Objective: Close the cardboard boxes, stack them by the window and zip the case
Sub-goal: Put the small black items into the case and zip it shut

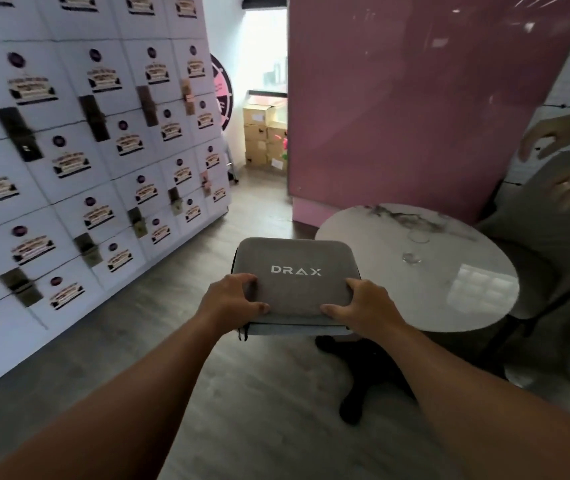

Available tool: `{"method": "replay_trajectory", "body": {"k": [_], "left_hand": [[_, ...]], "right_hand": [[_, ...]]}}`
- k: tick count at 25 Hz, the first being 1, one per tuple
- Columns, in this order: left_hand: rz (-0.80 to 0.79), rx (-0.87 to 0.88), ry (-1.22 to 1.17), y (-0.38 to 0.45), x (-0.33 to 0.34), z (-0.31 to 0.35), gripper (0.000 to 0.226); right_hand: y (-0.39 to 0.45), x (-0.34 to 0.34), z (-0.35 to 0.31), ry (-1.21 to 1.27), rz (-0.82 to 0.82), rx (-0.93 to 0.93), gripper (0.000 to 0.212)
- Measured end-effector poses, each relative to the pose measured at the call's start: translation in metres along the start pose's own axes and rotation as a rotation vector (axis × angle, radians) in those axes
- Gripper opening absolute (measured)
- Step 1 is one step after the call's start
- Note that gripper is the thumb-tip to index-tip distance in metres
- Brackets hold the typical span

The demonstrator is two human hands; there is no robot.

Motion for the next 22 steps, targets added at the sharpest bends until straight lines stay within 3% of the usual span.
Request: {"method": "replay_trajectory", "body": {"k": [12,19,22], "left_hand": [[-0.191,0.023,-0.116,0.188,0.148,0.054,0.061],[-0.255,0.007,-0.12,0.225,0.204,0.063,0.056],[-0.257,0.005,-0.156,0.229,0.218,0.066,0.056]], "right_hand": [[0.15,-0.014,0.13,-0.027,0.027,0.269,0.078],[0.186,0.004,0.182,-0.065,-0.01,0.351,0.092],[0.195,0.005,0.193,-0.138,0.009,0.364,0.089]]}}
Point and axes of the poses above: each hand's wrist, its own y-axis towards the middle knuckle, its own x-axis out of the palm, z = x × y, the point moved 4 cm from there along y, towards the middle knuckle, and after that the axes turned 7 degrees about z, right-handed, at the moved point
